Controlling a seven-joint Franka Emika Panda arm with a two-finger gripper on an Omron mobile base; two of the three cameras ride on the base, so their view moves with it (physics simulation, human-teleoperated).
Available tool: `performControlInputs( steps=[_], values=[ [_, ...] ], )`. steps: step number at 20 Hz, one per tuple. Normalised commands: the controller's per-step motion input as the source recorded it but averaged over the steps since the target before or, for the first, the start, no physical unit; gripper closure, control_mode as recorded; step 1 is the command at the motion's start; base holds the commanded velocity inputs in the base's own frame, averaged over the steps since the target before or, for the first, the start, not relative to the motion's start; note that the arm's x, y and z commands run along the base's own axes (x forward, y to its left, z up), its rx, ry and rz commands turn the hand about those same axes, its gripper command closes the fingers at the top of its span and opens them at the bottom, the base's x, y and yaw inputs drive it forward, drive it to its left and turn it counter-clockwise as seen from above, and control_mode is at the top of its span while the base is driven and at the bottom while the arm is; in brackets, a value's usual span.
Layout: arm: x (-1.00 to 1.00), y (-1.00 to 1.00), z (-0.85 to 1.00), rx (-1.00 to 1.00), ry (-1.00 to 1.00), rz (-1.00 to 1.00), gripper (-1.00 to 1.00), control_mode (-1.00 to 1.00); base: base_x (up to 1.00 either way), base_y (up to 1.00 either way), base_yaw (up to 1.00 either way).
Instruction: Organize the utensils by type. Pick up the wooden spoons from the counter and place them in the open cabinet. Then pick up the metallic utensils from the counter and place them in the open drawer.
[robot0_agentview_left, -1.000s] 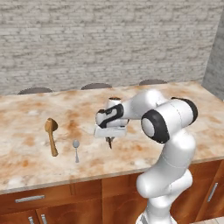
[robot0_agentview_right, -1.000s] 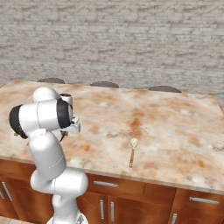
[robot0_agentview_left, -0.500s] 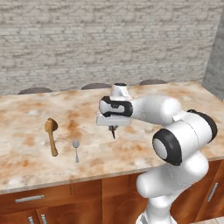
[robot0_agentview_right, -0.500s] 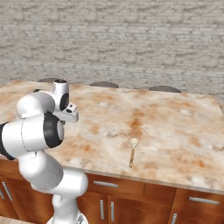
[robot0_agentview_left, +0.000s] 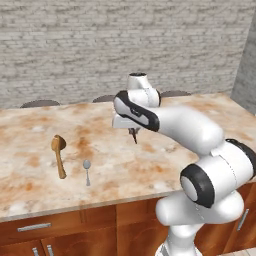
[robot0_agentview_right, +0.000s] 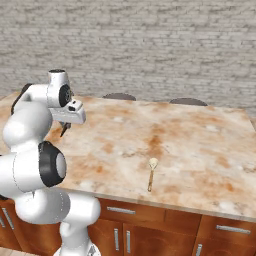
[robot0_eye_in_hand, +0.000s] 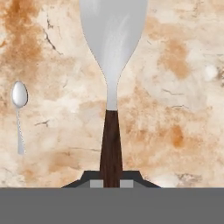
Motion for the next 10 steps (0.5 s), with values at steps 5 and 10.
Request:
performControlInputs(
  steps=[5,10],
  values=[
    [-0.21,-0.34,0.52,0.00,0.00,0.00,1.00,-1.00,0.00,0.00,0.00],
    [-0.13,-0.08,0.07,-0.02,-0.05,0.00,1.00,-1.00,0.00,0.00,0.00]
  ],
)
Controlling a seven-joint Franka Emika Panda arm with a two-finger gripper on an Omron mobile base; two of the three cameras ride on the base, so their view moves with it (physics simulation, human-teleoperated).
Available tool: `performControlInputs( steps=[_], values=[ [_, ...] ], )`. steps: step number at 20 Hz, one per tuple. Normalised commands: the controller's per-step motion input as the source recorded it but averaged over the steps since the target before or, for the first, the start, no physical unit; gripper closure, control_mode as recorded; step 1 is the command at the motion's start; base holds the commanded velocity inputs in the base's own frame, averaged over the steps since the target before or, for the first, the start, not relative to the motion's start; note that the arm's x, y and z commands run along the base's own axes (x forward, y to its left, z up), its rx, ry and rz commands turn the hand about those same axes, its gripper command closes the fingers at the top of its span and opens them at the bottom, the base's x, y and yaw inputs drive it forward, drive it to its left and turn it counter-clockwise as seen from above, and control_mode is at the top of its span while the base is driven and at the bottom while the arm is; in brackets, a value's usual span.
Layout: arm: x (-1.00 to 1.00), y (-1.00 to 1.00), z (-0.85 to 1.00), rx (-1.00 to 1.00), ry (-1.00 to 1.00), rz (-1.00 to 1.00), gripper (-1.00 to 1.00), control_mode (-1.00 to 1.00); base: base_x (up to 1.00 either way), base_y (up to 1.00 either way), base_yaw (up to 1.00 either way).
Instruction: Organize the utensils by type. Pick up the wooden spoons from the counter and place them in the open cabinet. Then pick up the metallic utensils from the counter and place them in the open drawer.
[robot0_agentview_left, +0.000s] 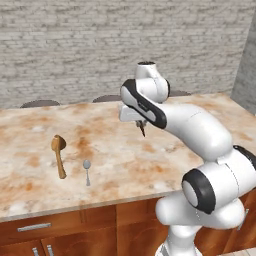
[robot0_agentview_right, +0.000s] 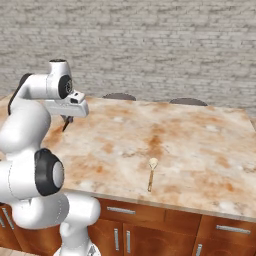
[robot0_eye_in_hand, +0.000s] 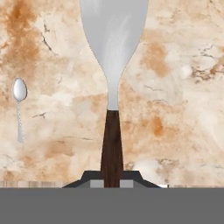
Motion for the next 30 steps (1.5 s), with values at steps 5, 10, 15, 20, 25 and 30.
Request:
performControlInputs(
  steps=[5,10,15,20,25,30],
  values=[
    [-0.03,-0.01,0.00,-0.01,0.00,0.00,1.00,-1.00,0.00,0.00,0.00],
    [-0.18,-0.34,0.00,0.00,-0.04,0.00,1.00,-1.00,0.00,0.00,0.00],
    [-0.21,-0.57,0.00,0.00,-0.08,0.00,1.00,-1.00,0.00,0.00,0.00],
    [-0.43,-0.40,0.09,0.00,-0.10,0.00,1.00,-1.00,0.00,0.00,0.00],
    [-0.51,-0.14,0.26,0.02,-0.10,0.00,1.00,-1.00,0.00,0.00,0.00],
    [-0.31,-0.13,0.20,0.03,0.00,0.00,1.00,-1.00,0.00,0.00,0.00]
  ],
)
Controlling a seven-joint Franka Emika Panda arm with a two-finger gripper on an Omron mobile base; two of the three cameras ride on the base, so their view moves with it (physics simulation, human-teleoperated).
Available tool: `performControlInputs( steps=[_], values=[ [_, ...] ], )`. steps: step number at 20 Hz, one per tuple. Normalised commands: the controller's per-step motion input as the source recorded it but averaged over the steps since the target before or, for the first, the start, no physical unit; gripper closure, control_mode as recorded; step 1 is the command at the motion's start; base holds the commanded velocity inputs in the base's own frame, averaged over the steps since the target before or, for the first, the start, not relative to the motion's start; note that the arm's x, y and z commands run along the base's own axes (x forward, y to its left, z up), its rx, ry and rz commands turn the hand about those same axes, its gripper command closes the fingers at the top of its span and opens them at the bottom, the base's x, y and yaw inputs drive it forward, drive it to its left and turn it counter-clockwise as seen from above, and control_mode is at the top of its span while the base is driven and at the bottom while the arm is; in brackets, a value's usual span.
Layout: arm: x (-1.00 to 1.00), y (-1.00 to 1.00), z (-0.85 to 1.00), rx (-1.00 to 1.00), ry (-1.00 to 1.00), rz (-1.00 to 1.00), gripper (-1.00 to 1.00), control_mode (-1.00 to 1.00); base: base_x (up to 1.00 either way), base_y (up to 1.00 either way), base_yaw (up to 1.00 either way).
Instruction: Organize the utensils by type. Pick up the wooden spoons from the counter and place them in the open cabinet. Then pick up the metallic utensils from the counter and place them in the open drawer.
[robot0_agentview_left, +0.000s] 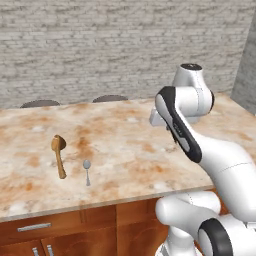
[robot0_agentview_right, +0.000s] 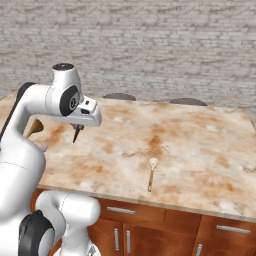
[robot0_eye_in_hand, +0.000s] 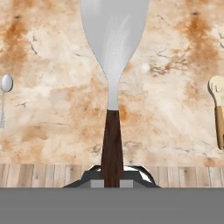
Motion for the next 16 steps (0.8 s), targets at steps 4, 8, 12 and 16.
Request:
performControlInputs(
  steps=[4,8,12,16],
  values=[
    [-0.13,-0.16,0.00,0.00,0.00,0.00,1.00,-1.00,0.00,0.00,0.00],
    [-0.21,-0.13,0.00,0.00,-0.03,0.00,1.00,-1.00,0.00,0.00,0.00],
    [-0.26,-0.11,0.00,0.00,-0.04,0.00,1.00,-1.00,0.00,0.00,0.00],
    [-0.28,-0.09,0.00,0.00,-0.04,0.00,1.00,-1.00,0.00,0.00,0.00]
  ],
)
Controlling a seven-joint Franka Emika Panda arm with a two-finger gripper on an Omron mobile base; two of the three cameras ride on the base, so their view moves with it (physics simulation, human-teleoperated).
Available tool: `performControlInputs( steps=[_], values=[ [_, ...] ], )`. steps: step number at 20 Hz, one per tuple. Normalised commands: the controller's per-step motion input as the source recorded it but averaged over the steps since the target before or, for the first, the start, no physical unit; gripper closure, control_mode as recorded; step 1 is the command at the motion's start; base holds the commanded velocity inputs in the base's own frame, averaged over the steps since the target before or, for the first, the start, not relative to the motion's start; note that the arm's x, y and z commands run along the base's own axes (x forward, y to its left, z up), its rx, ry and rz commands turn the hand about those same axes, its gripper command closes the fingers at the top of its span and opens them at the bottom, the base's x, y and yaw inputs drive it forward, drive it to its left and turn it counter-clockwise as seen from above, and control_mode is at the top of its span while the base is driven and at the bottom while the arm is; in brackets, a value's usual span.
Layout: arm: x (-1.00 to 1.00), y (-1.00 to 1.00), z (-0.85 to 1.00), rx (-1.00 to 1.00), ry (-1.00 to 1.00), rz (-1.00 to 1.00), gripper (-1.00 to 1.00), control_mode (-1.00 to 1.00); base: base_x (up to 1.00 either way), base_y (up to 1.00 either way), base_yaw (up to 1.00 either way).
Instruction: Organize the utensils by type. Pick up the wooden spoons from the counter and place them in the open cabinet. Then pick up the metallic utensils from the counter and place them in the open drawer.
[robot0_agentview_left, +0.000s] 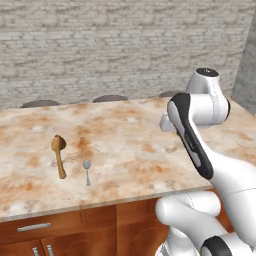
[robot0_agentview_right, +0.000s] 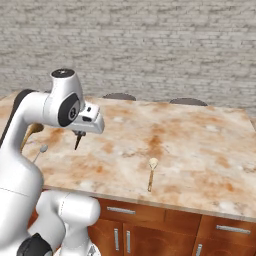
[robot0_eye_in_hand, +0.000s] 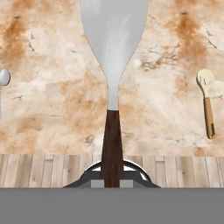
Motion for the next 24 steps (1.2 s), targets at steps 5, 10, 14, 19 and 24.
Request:
performControlInputs(
  steps=[5,10,14,19,24],
  values=[
    [-0.25,-0.04,0.00,0.00,-0.05,0.00,1.00,-1.00,0.00,0.00,0.00],
    [-0.01,-0.01,0.00,0.00,0.00,0.00,1.00,-1.00,0.00,0.00,0.00],
    [0.00,0.00,0.00,0.00,0.00,0.00,1.00,-1.00,0.00,0.00,0.00],
    [0.00,-0.03,0.00,0.00,0.00,0.00,1.00,-1.00,0.00,0.00,0.00],
    [0.00,0.00,0.00,0.00,0.00,0.00,1.00,1.00,0.00,0.00,0.00]
  ],
)
